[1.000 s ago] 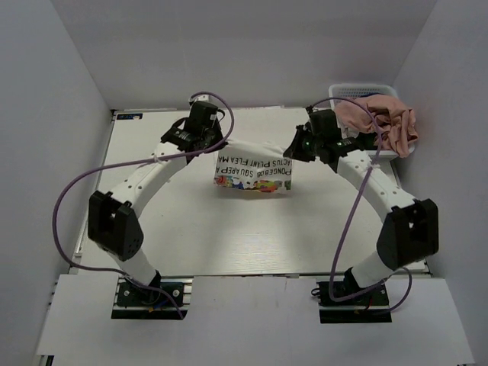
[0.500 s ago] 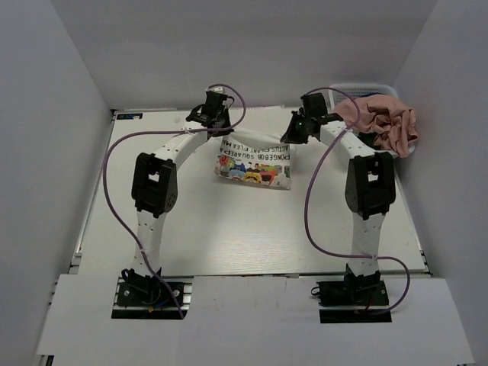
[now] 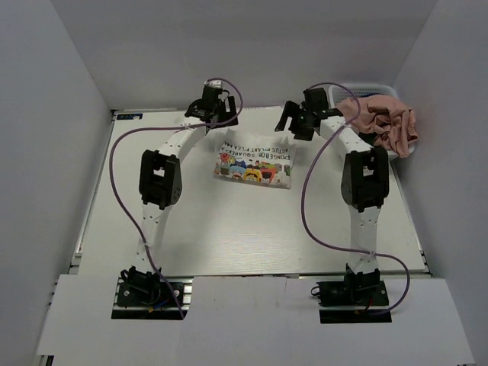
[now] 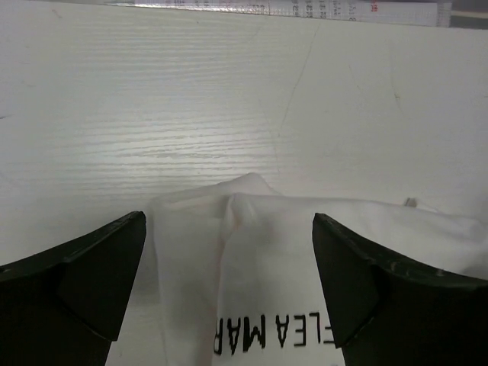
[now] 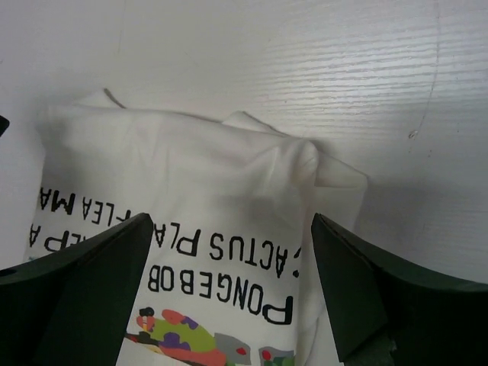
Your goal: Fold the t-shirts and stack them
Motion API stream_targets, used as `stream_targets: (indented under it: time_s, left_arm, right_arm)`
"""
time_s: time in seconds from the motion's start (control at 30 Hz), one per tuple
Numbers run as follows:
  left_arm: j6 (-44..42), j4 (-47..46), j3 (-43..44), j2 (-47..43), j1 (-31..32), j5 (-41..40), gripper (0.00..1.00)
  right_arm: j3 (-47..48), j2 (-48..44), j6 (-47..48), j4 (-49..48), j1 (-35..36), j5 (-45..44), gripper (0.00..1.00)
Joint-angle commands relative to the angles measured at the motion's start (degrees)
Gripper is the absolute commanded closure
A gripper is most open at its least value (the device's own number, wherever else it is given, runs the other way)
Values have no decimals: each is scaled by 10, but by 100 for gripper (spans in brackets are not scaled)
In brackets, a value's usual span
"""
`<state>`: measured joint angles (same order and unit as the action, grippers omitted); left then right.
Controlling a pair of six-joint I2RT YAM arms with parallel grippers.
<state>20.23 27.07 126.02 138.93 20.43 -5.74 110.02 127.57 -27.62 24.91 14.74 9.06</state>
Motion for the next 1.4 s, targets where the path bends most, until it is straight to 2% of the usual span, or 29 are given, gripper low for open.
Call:
stream_targets:
  time_s: [0.0,0.03,0.07,0.13,0.2,0.3,0.4,0.6,0.67,0.73,0.83,0.9,1.07,1.17,1.37]
  left_arm:
    - [-12,-2,-55,-105,8,23,0]
    - [-1,-16,-130,-157,15,39,0]
    - [9,-24,-165,-179,15,55,0]
    - [39,-64,-268,-218,15,138,0]
    - [58,-120,-327,-256,20,204,0]
    - [82,-137,-396,-250,25,242,0]
    - [87,-137,-409,-221,25,225,0]
    - [98,-27,-394,-118,5,162,0]
    - [98,-15,-413,-118,5,162,0]
    - [98,-22,-457,-150,5,157,0]
    - [98,-22,-475,-208,5,120,0]
    - [93,3,-453,-233,5,77,0]
    - [70,27,-392,-284,15,32,0]
    - [61,20,-392,-300,10,24,0]
    - [61,48,-351,-229,5,2,0]
  right_arm:
    - [-55,-95,9,-47,11,12,10]
    - [-106,-110,1,-61,16,23,10]
    - [-151,-121,-11,-74,19,29,10]
    - [-216,-166,-30,-128,25,68,10]
    - [-283,-188,-50,-188,32,97,10]
    - [-350,-189,-78,-240,30,144,10]
    - [-370,-164,-82,-241,27,151,10]
    - [-421,-120,-80,-225,17,129,10]
    - [-440,-121,-79,-217,13,115,10]
    - [-462,-125,-83,-216,10,93,10]
    - [-478,-142,-68,-205,8,67,10]
    - [-473,-171,-61,-188,7,42,10]
    - [-458,-264,5,-183,20,40,10]
    - [-466,-331,26,-181,25,33,10]
    - [-487,-378,28,-154,24,-7,10]
